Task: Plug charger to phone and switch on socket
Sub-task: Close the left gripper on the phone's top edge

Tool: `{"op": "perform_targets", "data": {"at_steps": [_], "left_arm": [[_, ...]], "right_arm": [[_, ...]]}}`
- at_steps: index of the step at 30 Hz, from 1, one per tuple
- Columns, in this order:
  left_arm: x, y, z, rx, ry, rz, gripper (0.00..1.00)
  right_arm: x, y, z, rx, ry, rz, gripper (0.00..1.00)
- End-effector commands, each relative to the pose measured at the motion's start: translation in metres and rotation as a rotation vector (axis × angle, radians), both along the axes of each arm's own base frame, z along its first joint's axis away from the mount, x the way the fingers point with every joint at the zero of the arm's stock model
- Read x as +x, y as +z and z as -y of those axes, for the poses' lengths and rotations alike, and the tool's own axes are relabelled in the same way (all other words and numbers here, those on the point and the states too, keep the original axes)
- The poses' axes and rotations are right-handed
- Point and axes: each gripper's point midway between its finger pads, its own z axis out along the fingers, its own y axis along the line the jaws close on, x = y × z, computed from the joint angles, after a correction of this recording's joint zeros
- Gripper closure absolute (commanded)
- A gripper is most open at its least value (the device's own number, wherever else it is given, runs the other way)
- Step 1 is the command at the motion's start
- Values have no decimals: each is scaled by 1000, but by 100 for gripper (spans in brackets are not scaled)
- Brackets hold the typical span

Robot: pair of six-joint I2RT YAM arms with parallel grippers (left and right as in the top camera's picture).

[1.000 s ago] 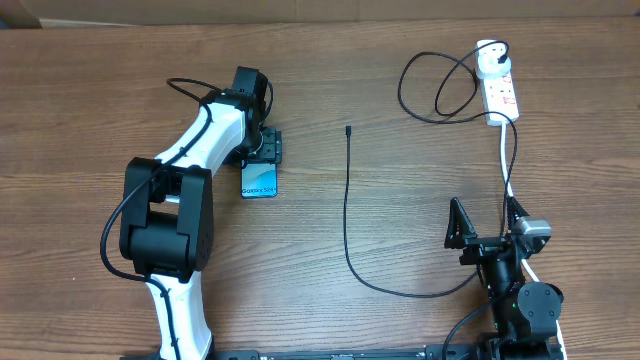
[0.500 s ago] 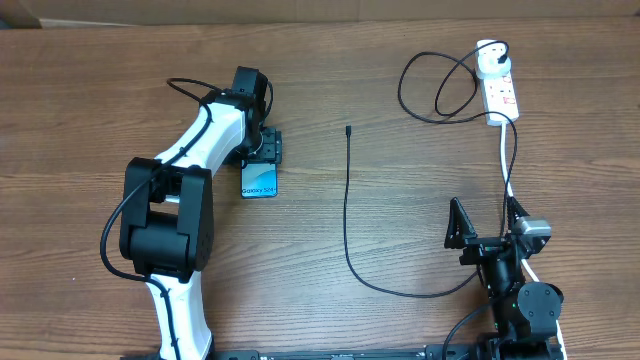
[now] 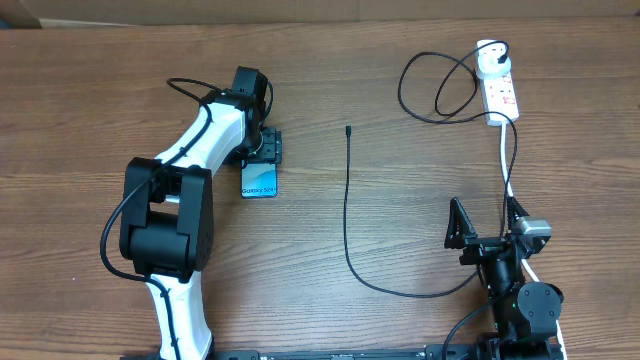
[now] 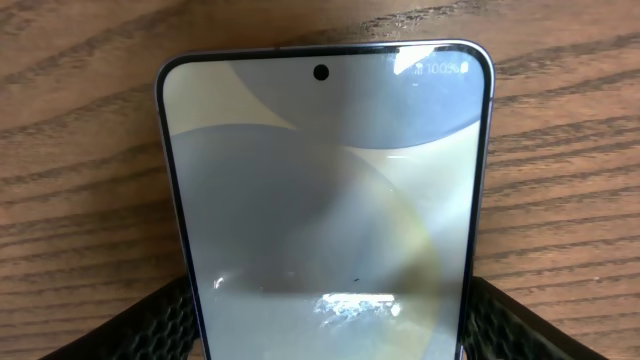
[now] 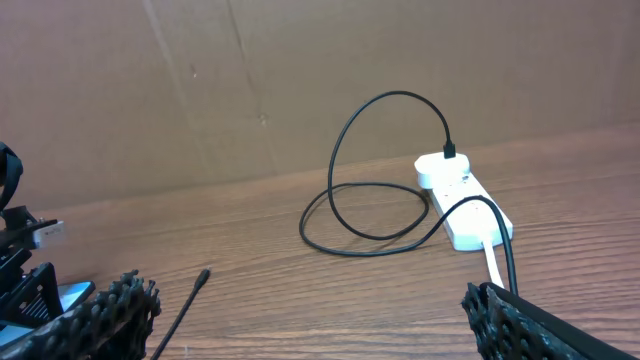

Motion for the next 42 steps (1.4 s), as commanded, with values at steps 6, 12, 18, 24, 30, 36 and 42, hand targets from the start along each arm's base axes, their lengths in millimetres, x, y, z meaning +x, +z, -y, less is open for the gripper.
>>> {"op": "perform_targets", "data": {"at_steps": [6, 12, 18, 24, 30, 36, 42], "left_arm": [[-22, -19, 5, -45, -14, -92, 27], [-23, -19, 5, -44, -14, -97, 29], [-25, -20, 4, -42, -14, -104, 29], [-30, -20, 4, -43, -13, -125, 22], [-37, -20, 3, -36, -12, -153, 22], [-45, -20, 1, -30, -11, -186, 13], [-53, -19, -1, -23, -10, -220, 10]], "right_arm": [[0, -4, 0, 2, -2, -4, 0], [0, -4, 0, 2, -1, -4, 0], [0, -4, 0, 2, -1, -4, 0], [0, -4, 0, 2, -1, -4, 0], [0, -4, 0, 2, -1, -4, 0], [0, -4, 0, 2, -1, -4, 0], [0, -4, 0, 2, -1, -4, 0]]}}
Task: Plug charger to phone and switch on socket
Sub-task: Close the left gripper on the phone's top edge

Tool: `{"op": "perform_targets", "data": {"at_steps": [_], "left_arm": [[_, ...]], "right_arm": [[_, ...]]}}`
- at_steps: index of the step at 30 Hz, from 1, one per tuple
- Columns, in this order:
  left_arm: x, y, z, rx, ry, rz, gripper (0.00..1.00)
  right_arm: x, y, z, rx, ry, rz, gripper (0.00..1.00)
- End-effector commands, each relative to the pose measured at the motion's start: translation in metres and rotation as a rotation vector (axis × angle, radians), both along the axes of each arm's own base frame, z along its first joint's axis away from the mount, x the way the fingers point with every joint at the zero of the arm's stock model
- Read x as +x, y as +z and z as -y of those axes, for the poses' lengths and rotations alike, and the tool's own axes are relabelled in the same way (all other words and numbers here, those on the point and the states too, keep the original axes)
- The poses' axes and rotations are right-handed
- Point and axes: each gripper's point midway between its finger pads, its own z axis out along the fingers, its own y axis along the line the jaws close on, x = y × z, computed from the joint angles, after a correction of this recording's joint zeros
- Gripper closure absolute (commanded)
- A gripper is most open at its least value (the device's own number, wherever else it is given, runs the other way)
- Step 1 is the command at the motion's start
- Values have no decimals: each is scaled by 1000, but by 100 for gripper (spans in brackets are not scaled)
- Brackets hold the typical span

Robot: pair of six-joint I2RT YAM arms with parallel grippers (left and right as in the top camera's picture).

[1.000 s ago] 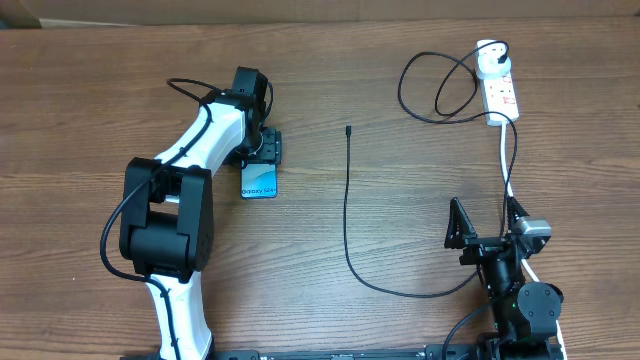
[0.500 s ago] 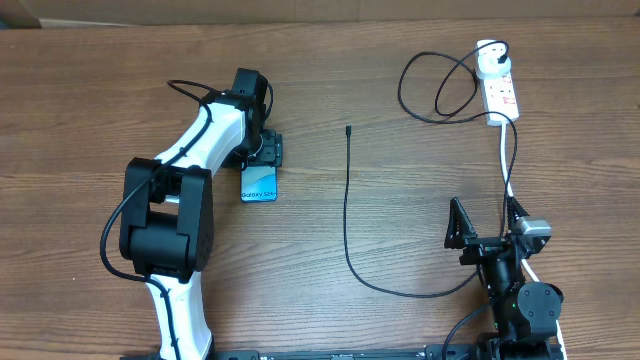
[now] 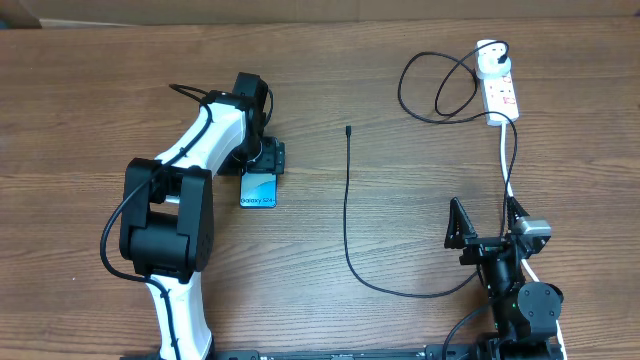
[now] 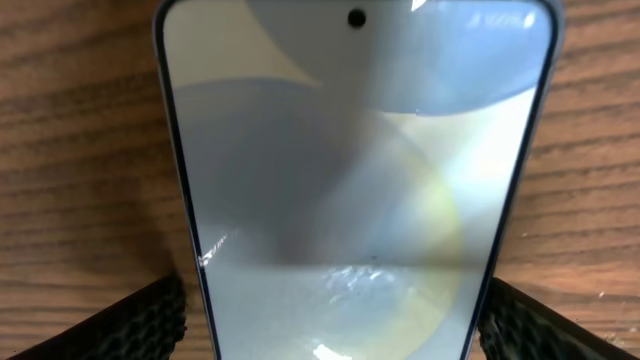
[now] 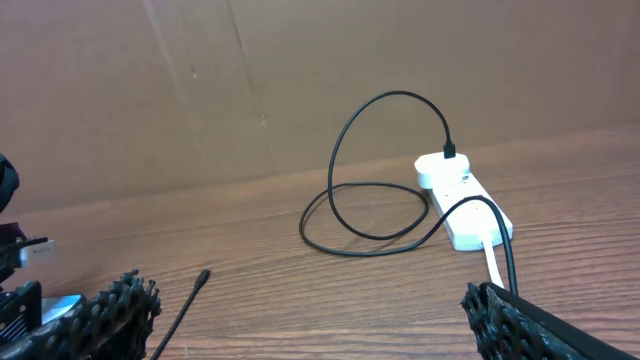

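A phone (image 3: 258, 190) lies face up on the wooden table, left of centre. My left gripper (image 3: 265, 158) is at its far end. In the left wrist view the lit screen (image 4: 350, 180) fills the frame, and the black fingers (image 4: 150, 320) sit against both of its long edges, shut on the phone. The black charger cable ends in a free plug tip (image 3: 348, 130), also seen low in the right wrist view (image 5: 203, 275). A white power strip (image 3: 497, 85) with the charger adapter (image 5: 440, 170) lies at the back right. My right gripper (image 3: 487, 222) rests open near the front right (image 5: 310, 330).
The black cable (image 3: 347, 220) runs down the middle of the table and curves toward the right arm. It loops (image 3: 440, 85) beside the strip. The strip's white lead (image 3: 505, 160) runs toward the right arm. A cardboard wall (image 5: 300, 80) stands behind the table.
The phone and my left gripper have shifted a little toward the table's front. In the left wrist view the phone is larger, its camera hole near the top edge. The right arm has not moved.
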Motion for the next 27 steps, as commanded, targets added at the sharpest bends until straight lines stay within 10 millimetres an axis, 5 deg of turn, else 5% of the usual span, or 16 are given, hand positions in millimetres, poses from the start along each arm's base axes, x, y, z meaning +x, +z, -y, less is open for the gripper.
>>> {"op": "perform_targets", "data": {"at_steps": [1, 8, 27], "left_arm": [[-21, -18, 2, -27, -3, -89, 10], [-16, -19, 3, -24, -8, -65, 27], [-12, -22, 8, -30, -17, -42, 31]], "right_arm": [[0, -4, 0, 2, -2, -4, 0], [0, -4, 0, 1, -2, -4, 0], [0, -4, 0, 1, -2, -4, 0]]}}
